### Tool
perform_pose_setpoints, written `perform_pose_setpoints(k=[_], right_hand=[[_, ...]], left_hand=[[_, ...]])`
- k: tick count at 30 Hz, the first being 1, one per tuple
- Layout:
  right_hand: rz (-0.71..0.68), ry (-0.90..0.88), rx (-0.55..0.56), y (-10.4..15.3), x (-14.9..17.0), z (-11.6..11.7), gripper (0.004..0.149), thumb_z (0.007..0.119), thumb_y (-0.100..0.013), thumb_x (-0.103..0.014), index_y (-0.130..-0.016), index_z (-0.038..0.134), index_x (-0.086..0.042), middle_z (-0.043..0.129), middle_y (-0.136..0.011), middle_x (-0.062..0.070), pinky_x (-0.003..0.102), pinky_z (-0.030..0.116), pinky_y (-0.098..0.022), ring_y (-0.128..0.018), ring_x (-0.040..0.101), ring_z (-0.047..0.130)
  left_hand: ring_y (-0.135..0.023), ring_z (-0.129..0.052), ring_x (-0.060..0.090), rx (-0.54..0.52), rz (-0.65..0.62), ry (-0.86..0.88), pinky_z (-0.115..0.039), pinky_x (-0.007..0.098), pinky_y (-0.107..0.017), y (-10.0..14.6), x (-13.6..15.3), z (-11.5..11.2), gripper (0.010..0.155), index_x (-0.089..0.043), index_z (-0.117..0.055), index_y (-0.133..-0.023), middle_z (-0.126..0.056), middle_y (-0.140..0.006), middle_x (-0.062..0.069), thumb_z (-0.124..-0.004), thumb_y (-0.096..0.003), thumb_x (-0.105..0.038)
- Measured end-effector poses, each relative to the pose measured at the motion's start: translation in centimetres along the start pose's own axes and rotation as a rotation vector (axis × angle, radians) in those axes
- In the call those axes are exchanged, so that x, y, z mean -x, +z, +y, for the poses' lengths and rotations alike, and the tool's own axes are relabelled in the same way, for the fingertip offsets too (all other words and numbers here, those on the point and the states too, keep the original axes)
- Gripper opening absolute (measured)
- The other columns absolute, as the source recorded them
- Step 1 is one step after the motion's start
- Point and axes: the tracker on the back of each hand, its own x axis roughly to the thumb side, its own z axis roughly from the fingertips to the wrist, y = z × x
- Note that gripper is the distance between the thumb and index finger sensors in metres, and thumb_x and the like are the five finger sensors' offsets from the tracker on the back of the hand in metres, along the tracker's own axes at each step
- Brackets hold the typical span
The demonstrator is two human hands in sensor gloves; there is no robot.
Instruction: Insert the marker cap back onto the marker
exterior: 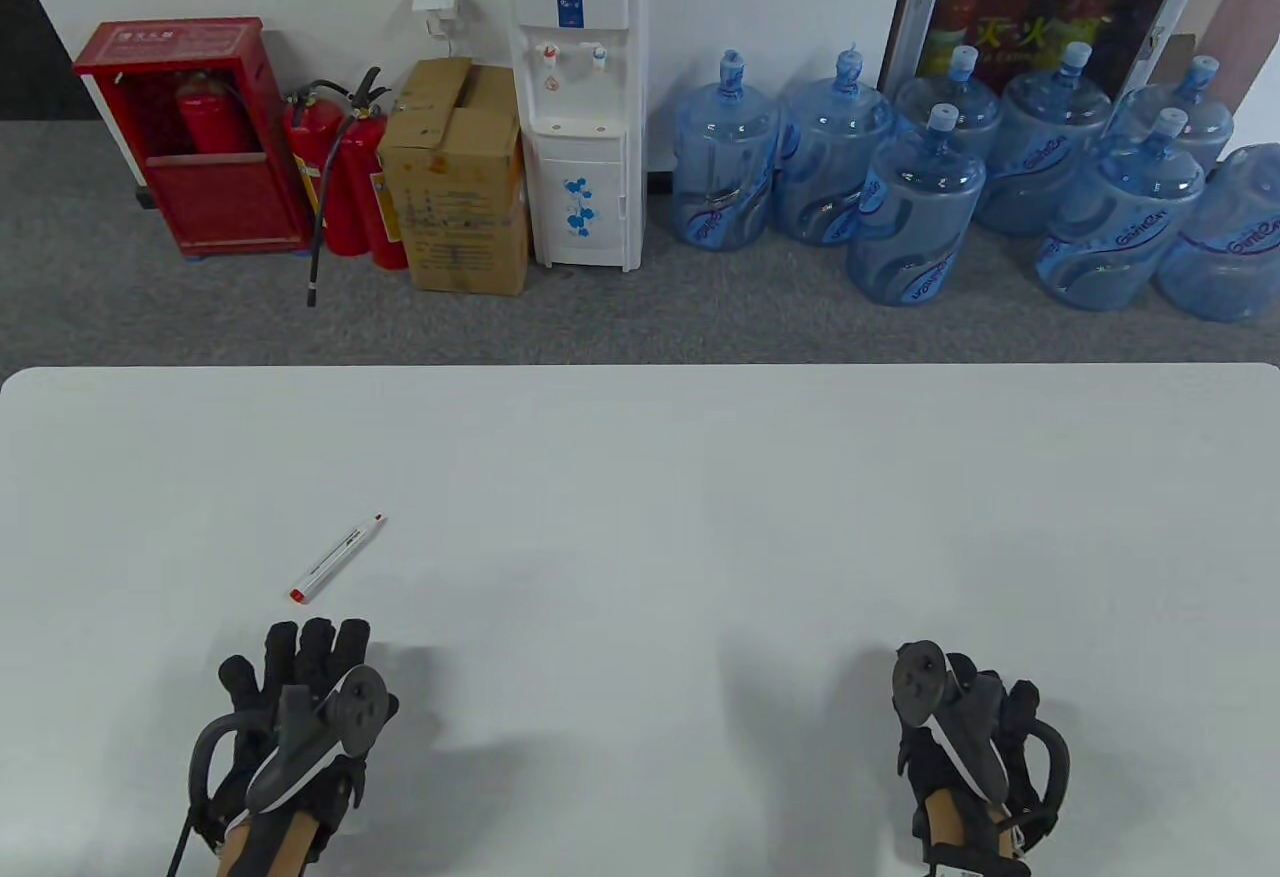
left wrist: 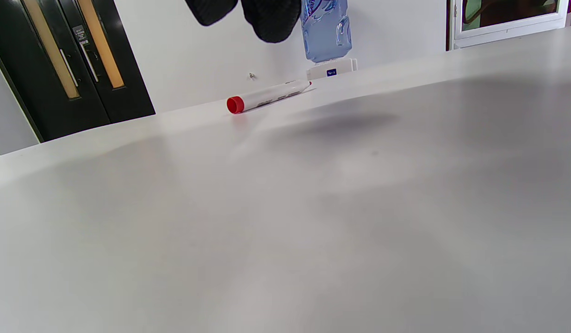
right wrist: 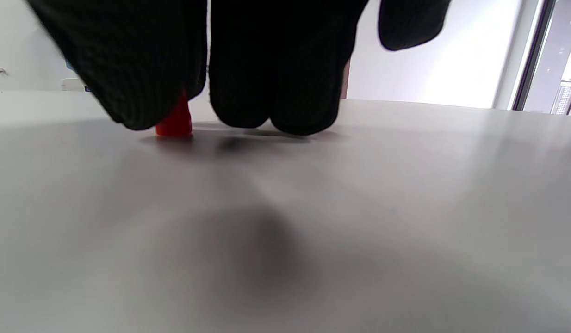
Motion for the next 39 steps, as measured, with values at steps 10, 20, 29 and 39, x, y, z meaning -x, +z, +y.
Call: perform_pose_setpoints(k=[10,20,29,39], right_hand=[[-0.004,-0.02,-0.006,-0.2,-0.5,0.1,0.045,0.086,-0.037,-0.044,-0.082,0.081,-0.044,0.094,-0.081,-0.012,0.06,0.06,-0.072,-0.068,0.015,0.096],[-0.023,-0.104,0.013,0.0,-1.0,-0.4,0.044,0.089,-0.037,-0.038,-0.08,0.083,-0.044,0.093,-0.084,-0.01,0.06,0.061,-0.071,-0.069,0.016,0.097],[-0.056,-0.655,-0.038,1.5,-4.5,-2.7,0.045,0.091,-0.036,-0.033,-0.079,0.084,-0.04,0.093,-0.084,-0.009,0.059,0.066,-0.069,-0.066,0.017,0.099],[-0.171,-0.979,-0.158,3.5,-10.6,-3.7,0.048,0.089,-0.037,-0.037,-0.084,0.081,-0.033,0.095,-0.081,-0.005,0.058,0.071,-0.066,-0.061,0.018,0.101]], left_hand=[[-0.118,-0.038,0.041,-0.004,-0.001,0.006,-0.032,0.073,-0.075,-0.1,0.1,0.0,0.081,-0.033,-0.025,-0.113,-0.043,-0.126,0.008,-0.05,-0.0424,-0.065],[-0.118,-0.038,0.042,-0.005,-0.003,0.011,-0.033,0.073,-0.075,-0.1,0.1,-0.1,0.081,-0.033,-0.025,-0.113,-0.043,-0.126,0.007,-0.05,-0.0424,-0.065],[-0.118,-0.039,0.042,-0.009,-0.012,0.009,-0.033,0.073,-0.075,-0.1,0.0,-0.2,0.081,-0.033,-0.025,-0.113,-0.044,-0.126,0.008,-0.05,-0.0424,-0.065],[-0.118,-0.039,0.041,-0.004,-0.014,0.013,-0.033,0.072,-0.075,-0.1,-0.1,-0.3,0.081,-0.033,-0.025,-0.113,-0.044,-0.126,0.008,-0.05,-0.0424,-0.065]])
